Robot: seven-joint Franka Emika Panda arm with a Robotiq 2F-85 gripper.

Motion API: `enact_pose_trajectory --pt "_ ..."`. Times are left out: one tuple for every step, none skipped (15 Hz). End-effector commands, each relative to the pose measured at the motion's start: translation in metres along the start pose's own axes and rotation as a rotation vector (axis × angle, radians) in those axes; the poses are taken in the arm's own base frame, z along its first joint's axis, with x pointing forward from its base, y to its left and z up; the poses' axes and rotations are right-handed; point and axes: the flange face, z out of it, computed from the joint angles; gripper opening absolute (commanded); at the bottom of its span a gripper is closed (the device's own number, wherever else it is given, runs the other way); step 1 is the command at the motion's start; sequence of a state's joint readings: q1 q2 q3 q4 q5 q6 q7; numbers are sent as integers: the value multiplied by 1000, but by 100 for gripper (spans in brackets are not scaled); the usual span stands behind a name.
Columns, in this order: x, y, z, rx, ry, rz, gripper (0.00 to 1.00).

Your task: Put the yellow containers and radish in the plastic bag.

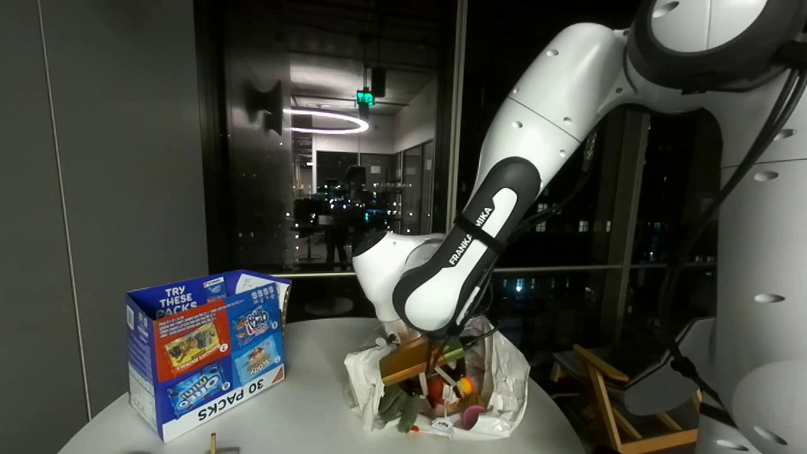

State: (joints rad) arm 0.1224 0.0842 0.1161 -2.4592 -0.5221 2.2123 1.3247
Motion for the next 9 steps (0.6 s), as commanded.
enact_pose_trajectory --pt "-13 19 -32 0 -39 -68 87" --pt "-14 23 -40 -3 -21 -81 94" --pt "-15 27 -48 -2 -18 -90 99" --pt "-15 31 -55 -5 -7 -93 100" --pt "-15 34 -61 -9 2 -93 100" --pt "-15 37 -66 -11 1 -105 100" --pt "-16 40 -71 3 -17 -139 100" --pt "-18 42 -77 34 -76 -189 100" --pt "-19 44 -82 53 -139 -221 100"
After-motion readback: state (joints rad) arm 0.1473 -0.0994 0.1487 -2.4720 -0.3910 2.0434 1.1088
